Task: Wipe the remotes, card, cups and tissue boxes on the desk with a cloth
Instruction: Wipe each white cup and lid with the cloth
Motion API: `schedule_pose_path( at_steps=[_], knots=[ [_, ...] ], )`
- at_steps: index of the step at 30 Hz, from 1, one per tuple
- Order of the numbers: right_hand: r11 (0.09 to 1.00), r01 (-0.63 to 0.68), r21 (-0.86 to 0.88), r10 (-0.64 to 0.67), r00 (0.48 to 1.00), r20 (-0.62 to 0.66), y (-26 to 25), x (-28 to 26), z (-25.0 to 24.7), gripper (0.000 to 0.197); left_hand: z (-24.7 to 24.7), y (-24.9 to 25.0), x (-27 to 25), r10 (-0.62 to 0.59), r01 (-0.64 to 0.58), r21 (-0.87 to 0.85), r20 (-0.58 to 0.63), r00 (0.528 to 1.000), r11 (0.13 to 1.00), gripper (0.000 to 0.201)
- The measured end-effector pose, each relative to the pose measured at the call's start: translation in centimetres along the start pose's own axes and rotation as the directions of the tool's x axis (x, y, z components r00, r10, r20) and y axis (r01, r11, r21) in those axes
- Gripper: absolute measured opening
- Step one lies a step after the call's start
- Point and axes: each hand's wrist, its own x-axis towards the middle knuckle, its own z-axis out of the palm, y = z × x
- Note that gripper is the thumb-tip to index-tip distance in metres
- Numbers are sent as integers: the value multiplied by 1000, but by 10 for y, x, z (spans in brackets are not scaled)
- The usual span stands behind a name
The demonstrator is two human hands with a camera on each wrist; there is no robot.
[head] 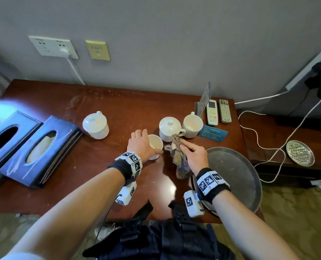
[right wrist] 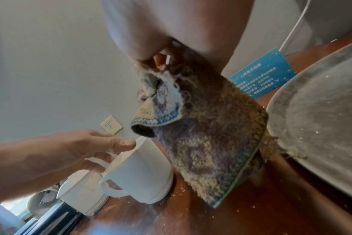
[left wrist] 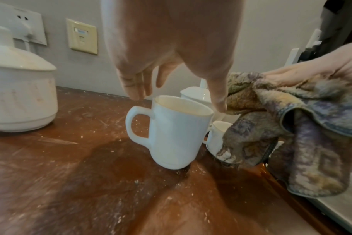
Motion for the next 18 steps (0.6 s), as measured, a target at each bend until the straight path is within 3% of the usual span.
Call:
schedule_pose_path(
  at_steps=[5,12,18],
  knots=[
    [1000,-18,6,17,999,31,3,4,-1,26,0,6,0,-23,21,86,17,1000,996,84],
    [999,-33,6,33,999,13,7,-3,-17,27,2,9,2,96,-115,107,171,981,988,92],
    [999,-45,-12,45,999,-28,12,1,-20,26,17,13,-5,-98,112,-113,129,987,987,122]
  ],
)
